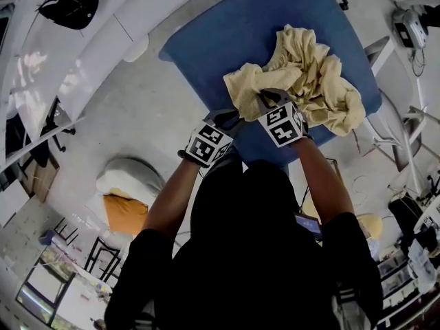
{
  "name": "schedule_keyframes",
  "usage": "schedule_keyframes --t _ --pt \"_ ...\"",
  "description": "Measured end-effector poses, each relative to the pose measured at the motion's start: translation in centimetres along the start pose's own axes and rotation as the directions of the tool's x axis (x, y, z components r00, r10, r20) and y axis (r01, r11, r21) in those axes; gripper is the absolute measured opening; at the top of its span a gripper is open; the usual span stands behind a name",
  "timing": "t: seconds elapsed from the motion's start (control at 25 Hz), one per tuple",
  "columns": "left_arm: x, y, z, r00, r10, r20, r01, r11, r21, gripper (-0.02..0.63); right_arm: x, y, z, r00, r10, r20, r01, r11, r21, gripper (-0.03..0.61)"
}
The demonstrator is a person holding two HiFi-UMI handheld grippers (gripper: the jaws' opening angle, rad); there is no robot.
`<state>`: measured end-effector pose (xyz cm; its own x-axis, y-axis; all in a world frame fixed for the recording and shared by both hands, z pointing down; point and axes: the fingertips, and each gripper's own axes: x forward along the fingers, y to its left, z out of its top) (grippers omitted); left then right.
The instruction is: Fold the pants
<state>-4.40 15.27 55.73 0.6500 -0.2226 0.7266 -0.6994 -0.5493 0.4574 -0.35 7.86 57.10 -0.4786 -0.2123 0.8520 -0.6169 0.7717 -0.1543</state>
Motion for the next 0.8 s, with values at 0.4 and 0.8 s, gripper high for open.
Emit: schedule_keyframes --t 0.4,0.8 --pt "-2.1 5.8 3.8 0.991 0.099 0.085 -0.097 0.995 -0.027 0.12 -4.0 1.2 -5.0 0.999 0.0 -0.036 0.0 1.0 0.007 0.008" --pt "4.1 5.0 4.8 0.997 -0.007 -0.08 0.009 0.999 0.033 0.184 -6.5 -1.2 -11.3 0.992 -0.076 -0.102 0.082 0.996 0.048 0.008"
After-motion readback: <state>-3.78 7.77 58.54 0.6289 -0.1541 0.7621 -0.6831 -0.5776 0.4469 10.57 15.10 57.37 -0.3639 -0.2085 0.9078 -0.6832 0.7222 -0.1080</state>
